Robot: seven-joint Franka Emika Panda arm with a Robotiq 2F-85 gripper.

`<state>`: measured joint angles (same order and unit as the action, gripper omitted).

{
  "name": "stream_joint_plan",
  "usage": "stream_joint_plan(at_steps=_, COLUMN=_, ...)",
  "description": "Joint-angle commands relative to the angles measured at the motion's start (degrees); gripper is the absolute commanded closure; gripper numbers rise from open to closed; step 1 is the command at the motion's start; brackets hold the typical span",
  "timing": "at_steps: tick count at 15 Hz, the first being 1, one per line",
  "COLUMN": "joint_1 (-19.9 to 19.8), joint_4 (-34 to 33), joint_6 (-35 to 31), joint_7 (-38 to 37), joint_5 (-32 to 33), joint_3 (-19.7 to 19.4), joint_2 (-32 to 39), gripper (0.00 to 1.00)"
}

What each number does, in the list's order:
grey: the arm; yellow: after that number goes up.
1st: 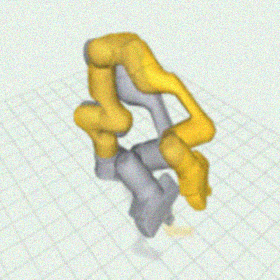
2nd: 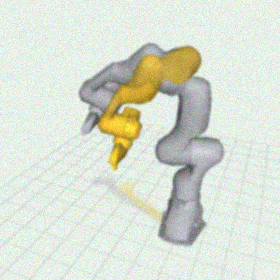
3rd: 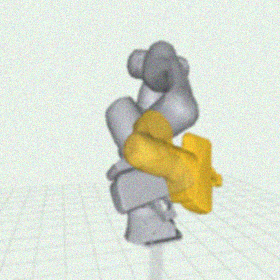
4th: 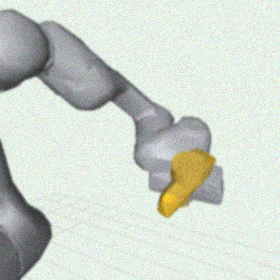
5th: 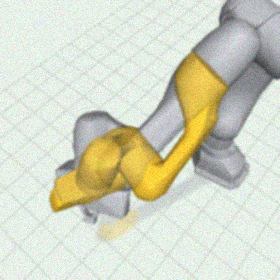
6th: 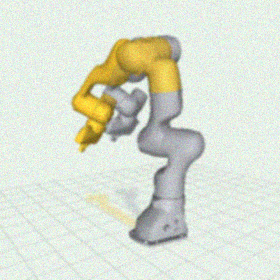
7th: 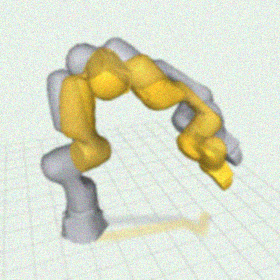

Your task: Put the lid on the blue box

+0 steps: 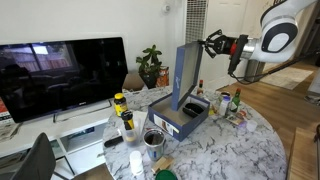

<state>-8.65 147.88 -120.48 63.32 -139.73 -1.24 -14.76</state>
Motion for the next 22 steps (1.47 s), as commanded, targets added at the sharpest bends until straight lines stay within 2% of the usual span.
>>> stream_joint_plan(at_steps=1, joint_1=0.0, joint_4=-2.9, joint_6=8.4, joint_7=7.3, joint_5=-8.1, joint_3=-0.6, joint_2=8.1, gripper=0.99)
stream_joint_plan(at_steps=2, joint_1=-1.6, joint_4=-3.5, joint_6=11.9, joint_7=6.5, joint_5=-4.2, joint_3=-2.9, joint_2=9.6, gripper=0.99)
stream_joint_plan(at_steps=7, joint_1=-2.1, joint_4=-5.8, joint_6=23.1, joint_7=10.1, joint_5=-4.1, joint_3=-6.6, joint_2=18.9, gripper=0.99)
stream_joint_plan(at_steps=11, joint_1=-1.3, joint_4=-6.6, joint_6=27.0, joint_7=12.4, joint_5=-4.2, joint_3=-8.0, joint_2=23.4, gripper=0.99)
stream_joint_plan(at_steps=12, joint_1=-4.2, joint_4=-6.7, joint_6=26.9, joint_7=13.8, joint_5=-4.2, joint_3=-4.7, joint_2=23.9, gripper=0.99)
stream_joint_plan(at_steps=15, joint_1=-6.0, joint_4=-7.4, joint_6=25.9, joint_7=18.9, joint_5=-4.2, joint_3=-0.7, joint_2=25.4, gripper=0.99)
stream_joint_plan(at_steps=17, joint_1=-9.9, joint_4=-8.5, joint_6=26.4, joint_7=20.7, joint_5=-4.2, joint_3=3.2, joint_2=26.9, gripper=0.99)
stream_joint_plan(at_steps=19, joint_1=-15.9, joint_4=-10.2, joint_6=27.5, joint_7=21.5, joint_5=-4.2, joint_3=8.2, joint_2=28.7, gripper=0.99)
stream_joint_plan(at_steps=22, joint_1=-26.6, joint_4=-13.0, joint_6=27.1, joint_7=22.7, joint_5=-4.2, joint_3=18.2, joint_2=32.6, gripper=0.99)
